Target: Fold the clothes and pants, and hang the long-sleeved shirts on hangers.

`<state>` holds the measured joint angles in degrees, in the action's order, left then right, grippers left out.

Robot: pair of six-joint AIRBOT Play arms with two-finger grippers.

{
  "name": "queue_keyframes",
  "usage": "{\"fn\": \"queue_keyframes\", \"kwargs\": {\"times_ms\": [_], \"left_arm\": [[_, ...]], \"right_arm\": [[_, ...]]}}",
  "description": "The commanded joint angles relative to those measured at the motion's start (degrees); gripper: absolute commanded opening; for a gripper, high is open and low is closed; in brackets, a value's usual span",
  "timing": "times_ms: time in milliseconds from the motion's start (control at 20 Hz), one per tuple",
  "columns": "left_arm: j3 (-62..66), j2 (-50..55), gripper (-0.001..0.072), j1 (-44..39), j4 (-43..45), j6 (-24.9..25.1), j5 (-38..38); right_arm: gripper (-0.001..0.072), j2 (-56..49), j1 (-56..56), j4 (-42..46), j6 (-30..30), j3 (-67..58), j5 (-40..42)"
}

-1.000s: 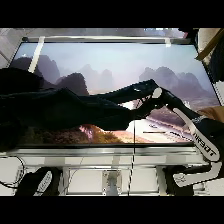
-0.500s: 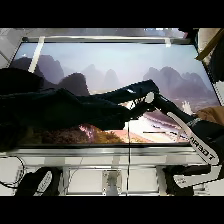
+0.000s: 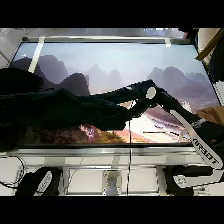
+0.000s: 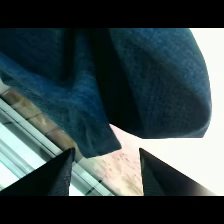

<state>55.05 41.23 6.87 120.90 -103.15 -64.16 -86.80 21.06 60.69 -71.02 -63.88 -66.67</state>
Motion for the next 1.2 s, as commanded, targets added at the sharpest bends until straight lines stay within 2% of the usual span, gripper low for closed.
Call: {"fn": "queue_keyframes", "kwargs": {"times_ms": [0,150,350,450,550,650,750,850,1000,1100,1150], "left_arm": [[0.0,0.0,0.0029,0.0,-1.0,0.0,0.0],[0.0,0.0,0.0029,0.0,-1.0,0.0,0.0],[0.0,0.0,0.0030,0.0,-1.0,0.0,0.0],[0.0,0.0,0.0029,0.0,-0.9,0.0,0.0],[0.0,0.0,0.0029,0.0,-0.9,0.1,0.0],[0.0,0.0,0.0029,0.0,-0.9,0.7,0.0],[0.0,0.0,0.0029,0.0,-0.9,0.7,0.0],[0.0,0.0,0.0029,0.0,-1.0,0.6,0.0],[0.0,0.0,0.0029,0.0,-2.2,0.6,0.0],[0.0,0.0,0.0029,0.0,-3.1,0.6,-0.2],[0.0,0.0,0.0029,0.0,-3.1,0.7,-0.3]], "right_arm": [[0.0454,-2.6,0.1,-3.0,0.1,1.0,2.0],[0.0453,-4.5,0.1,-13.0,4.7,1.0,5.7],[0.0435,-5.4,0.1,-13.3,4.7,1.0,9.9],[0.0048,-5.3,0.0,-12.9,4.5,0.9,10.1],[0.0037,-3.6,-1.2,-8.4,3.1,-0.7,5.1],[0.0037,1.2,-4.2,2.0,-0.6,-5.2,-5.1],[0.0037,8.2,-8.0,13.2,-3.5,-12.3,-14.6],[0.0037,15.4,-11.8,20.2,-4.2,-23.3,-19.9],[0.0037,19.6,-12.5,19.4,-4.2,-38.3,-15.8],[0.0036,19.0,-11.1,15.8,-4.2,-40.5,-16.0],[0.0037,17.9,-10.2,14.0,-4.6,-38.8,-18.8]]}}
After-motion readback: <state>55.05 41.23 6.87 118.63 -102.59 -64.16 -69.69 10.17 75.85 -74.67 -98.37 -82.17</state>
